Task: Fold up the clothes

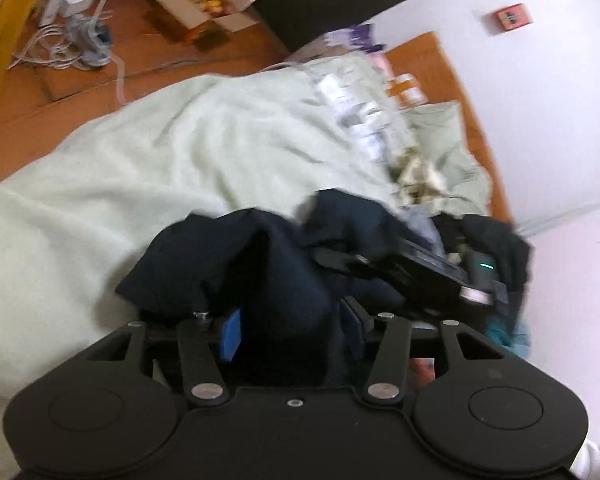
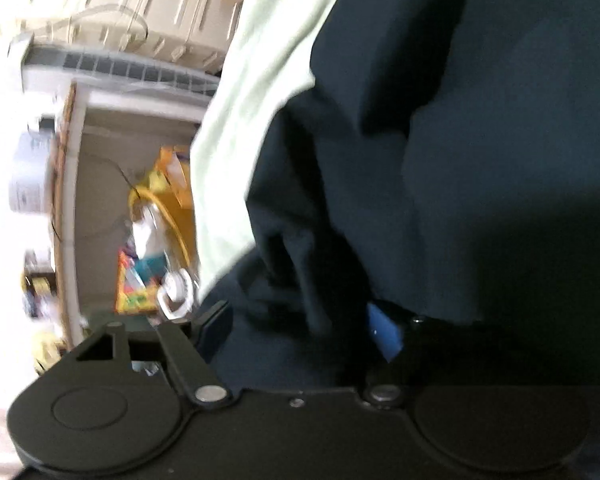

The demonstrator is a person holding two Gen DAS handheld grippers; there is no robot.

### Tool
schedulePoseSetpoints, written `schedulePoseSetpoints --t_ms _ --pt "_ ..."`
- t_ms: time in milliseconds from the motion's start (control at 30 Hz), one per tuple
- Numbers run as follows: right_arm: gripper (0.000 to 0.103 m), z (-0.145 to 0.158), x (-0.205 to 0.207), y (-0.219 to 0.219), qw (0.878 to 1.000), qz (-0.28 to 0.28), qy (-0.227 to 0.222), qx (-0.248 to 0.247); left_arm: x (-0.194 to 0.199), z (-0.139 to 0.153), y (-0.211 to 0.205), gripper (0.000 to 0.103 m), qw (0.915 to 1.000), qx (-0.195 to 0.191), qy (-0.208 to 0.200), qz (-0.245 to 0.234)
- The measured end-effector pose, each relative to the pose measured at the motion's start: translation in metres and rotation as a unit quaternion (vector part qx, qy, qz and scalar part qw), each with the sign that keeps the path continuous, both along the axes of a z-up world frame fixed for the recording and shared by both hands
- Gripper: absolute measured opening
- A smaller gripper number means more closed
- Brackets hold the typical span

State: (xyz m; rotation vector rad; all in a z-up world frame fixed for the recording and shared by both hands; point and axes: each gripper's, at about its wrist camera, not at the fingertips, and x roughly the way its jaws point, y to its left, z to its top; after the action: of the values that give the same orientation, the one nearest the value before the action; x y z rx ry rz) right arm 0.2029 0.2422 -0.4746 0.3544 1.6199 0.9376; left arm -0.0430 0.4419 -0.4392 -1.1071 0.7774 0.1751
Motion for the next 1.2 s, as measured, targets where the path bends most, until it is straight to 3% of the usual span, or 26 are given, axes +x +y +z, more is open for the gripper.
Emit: schedulePoseSetpoints --t_ms 33,67,100,167,333,500,600,667,700,833,933,1000,1100,1200 --pt "0.074 -0.001 -0.004 0.000 1.000 0.003 -0.001 -0.002 0.000 -0.005 0.005 0.049 0.9999 -0.007 0.013 0.006" --pt "0.073 -0.001 -0.007 0.002 1.000 0.006 -0.006 -0.002 0.000 -0.010 0.008 0.023 0.9996 -0.008 0.026 0.010" --pt "0.069 0.000 -0.010 0.004 1.000 0.009 -0.015 -0.002 -0.001 -0.010 0.007 0.008 0.9993 -0.001 0.034 0.011" --pt "0.024 0.001 -0.015 0.009 1.000 0.020 -0.012 0.006 -0.003 -0.002 0.009 0.008 0.9982 0.034 0.047 0.018" --pt "0.016 0.011 -0.027 0.018 0.999 0.029 0.001 0.030 -0.019 0.025 0.025 0.006 0.9925 0.109 0.054 0.012" --pt "0.016 0.022 -0.039 0.027 0.998 0.040 -0.001 0.049 -0.038 0.040 0.041 0.006 0.9825 0.167 0.083 0.007" --pt "0.016 0.013 -0.046 0.041 0.998 0.050 -0.003 0.038 -0.040 0.027 0.052 0.007 0.9742 0.197 0.110 -0.004" --pt "0.032 0.006 -0.051 0.049 0.998 0.053 -0.018 0.020 -0.035 0.017 0.056 0.008 0.9703 0.211 0.118 -0.010" --pt "0.034 0.005 -0.051 0.051 0.998 0.055 -0.024 0.017 -0.032 0.013 0.060 0.008 0.9700 0.212 0.119 -0.007" --pt "0.050 0.023 -0.041 0.038 0.996 0.056 -0.059 0.033 -0.022 0.005 0.088 0.008 0.9763 0.183 0.110 0.038" --pt "0.053 0.058 -0.017 0.007 0.991 0.031 -0.123 0.044 -0.022 0.005 0.106 0.008 0.9814 0.138 0.106 0.081" --pt "0.059 0.070 0.002 -0.015 0.986 0.005 -0.168 0.020 -0.024 0.007 0.112 0.009 0.9837 0.113 0.107 0.091" --pt "0.059 0.066 0.028 -0.031 0.984 -0.029 -0.175 0.001 -0.034 0.015 0.112 0.017 0.9862 0.084 0.096 0.105" --pt "0.044 0.056 0.039 -0.022 0.983 -0.016 -0.182 -0.010 -0.050 0.035 0.103 0.048 0.9851 0.113 0.090 0.093"
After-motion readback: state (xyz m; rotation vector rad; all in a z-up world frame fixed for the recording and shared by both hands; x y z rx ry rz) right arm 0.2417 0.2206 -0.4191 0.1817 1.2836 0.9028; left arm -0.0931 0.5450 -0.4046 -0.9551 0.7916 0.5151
